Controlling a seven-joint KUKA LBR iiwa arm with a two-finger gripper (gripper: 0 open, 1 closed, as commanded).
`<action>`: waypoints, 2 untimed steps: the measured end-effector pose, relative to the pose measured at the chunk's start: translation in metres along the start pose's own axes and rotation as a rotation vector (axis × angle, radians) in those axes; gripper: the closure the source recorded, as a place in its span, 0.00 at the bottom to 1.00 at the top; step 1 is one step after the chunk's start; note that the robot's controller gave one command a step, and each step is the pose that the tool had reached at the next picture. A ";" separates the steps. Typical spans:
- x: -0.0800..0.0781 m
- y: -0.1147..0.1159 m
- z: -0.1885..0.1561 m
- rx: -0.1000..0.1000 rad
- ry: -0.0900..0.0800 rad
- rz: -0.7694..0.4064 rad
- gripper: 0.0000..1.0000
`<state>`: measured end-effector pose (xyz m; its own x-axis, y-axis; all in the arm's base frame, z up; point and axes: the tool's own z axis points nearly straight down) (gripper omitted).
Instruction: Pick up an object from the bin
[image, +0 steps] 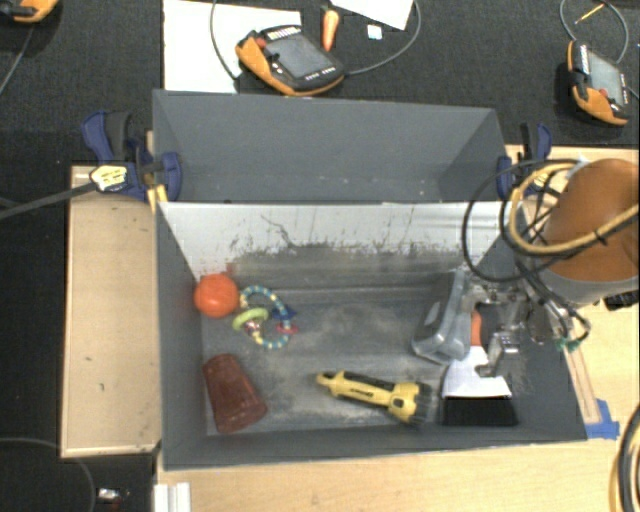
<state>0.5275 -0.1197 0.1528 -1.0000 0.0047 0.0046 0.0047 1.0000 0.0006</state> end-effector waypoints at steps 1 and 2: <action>-0.002 0.001 -0.005 0.001 -0.008 -0.007 0.00; -0.046 0.001 0.050 0.011 -0.035 -0.384 0.00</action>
Offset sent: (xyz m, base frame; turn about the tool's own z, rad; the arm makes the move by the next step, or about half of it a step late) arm 0.0513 0.0015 -0.0828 -0.4282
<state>0.5736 -0.1189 0.1029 -0.9283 -0.3707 -0.0284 -0.3705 0.9287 -0.0150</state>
